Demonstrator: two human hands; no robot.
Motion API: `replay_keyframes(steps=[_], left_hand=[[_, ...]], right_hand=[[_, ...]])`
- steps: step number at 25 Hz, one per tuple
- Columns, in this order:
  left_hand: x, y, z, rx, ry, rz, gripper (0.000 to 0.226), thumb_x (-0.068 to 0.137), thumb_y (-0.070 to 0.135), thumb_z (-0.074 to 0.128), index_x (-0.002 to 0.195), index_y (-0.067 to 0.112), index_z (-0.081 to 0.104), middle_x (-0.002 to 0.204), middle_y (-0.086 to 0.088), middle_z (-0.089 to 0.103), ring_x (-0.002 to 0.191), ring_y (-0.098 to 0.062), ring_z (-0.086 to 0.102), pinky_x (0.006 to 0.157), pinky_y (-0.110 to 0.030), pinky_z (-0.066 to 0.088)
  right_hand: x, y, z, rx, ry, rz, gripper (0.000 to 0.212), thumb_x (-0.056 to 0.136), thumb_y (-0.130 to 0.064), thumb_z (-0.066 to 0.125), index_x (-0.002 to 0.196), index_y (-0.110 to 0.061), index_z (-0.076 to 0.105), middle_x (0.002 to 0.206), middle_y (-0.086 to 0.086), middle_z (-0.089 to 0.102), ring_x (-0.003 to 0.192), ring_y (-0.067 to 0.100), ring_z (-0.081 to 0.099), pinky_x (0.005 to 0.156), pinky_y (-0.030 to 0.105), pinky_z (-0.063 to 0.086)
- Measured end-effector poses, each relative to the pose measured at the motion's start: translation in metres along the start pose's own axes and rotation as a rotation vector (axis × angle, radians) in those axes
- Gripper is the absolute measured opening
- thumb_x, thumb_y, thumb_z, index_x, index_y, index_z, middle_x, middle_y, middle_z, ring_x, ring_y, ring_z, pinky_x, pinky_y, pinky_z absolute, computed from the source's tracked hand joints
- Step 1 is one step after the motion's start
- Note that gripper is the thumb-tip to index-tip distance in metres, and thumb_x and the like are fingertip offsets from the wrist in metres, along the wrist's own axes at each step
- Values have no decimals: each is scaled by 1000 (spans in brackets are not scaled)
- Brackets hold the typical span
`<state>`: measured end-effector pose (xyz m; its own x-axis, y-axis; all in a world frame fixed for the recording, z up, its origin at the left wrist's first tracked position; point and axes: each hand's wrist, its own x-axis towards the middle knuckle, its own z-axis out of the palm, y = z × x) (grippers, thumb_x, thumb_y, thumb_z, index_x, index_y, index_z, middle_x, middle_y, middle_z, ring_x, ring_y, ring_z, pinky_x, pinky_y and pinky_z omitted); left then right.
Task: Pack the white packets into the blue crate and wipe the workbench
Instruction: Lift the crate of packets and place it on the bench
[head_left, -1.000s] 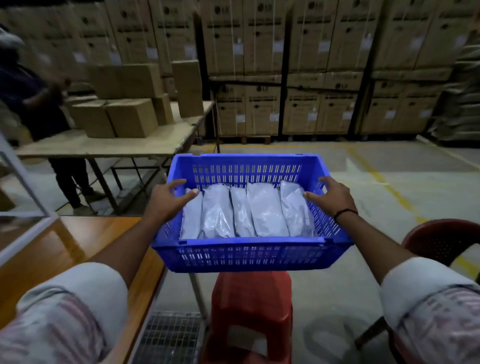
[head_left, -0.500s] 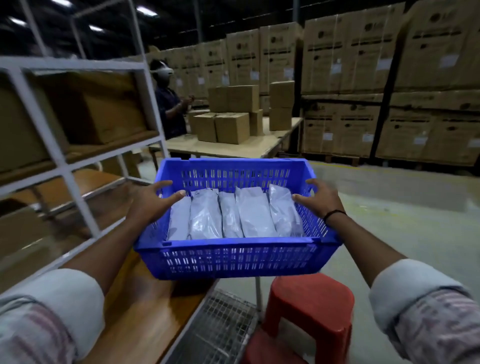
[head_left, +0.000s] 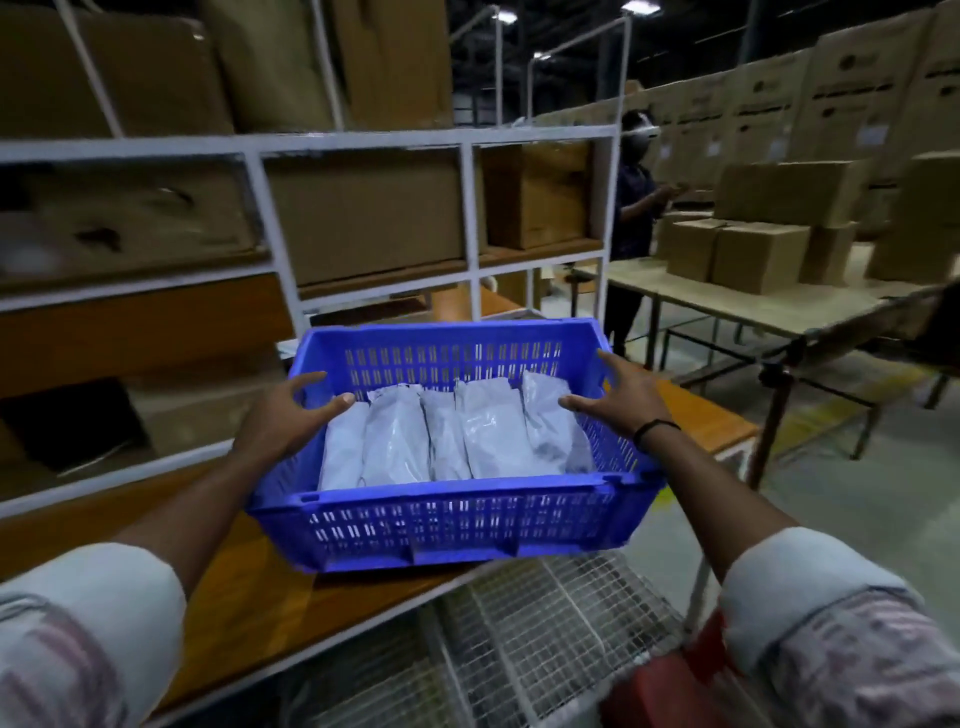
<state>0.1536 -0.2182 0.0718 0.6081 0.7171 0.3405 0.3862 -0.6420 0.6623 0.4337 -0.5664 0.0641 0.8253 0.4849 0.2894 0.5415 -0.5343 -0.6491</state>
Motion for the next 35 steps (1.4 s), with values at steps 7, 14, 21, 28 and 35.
replay_keyframes(steps=[7,14,21,28,35], left_hand=[[-114,-105,-150,100,219,-164,90,69,77,76,139,23,63,127,-14,69,112,-31,67,89,-45,55],[-196,-216,-286,191,329,-353,84,73,70,78,140,22,62,128,-14,69,114,-30,66,84,-35,47],[-224,-364,-424,249,363,-432,79,76,67,77,141,25,61,139,-12,64,121,-31,63,94,-41,50],[-212,-487,-511,211,314,-482,88,70,72,79,142,25,61,128,-14,69,112,-30,67,87,-37,50],[-177,-545,-526,157,266,-495,97,61,80,77,140,26,63,120,-15,70,110,-29,67,88,-34,49]], right_hand=[[-46,-134,121,68,-198,-178,111,63,-60,87,153,-20,36,140,12,58,123,30,58,95,42,51],[-99,-285,232,133,-374,-308,106,62,-64,86,148,-18,44,144,10,55,127,30,55,103,45,49],[-163,-441,369,153,-451,-330,98,67,-56,86,147,-15,46,147,10,51,129,30,53,103,44,48],[-213,-539,468,113,-480,-261,94,70,-52,86,146,-12,48,145,11,53,127,31,54,102,44,48],[-205,-577,503,11,-443,-268,87,71,-54,84,141,-11,53,139,11,58,121,30,58,99,44,50]])
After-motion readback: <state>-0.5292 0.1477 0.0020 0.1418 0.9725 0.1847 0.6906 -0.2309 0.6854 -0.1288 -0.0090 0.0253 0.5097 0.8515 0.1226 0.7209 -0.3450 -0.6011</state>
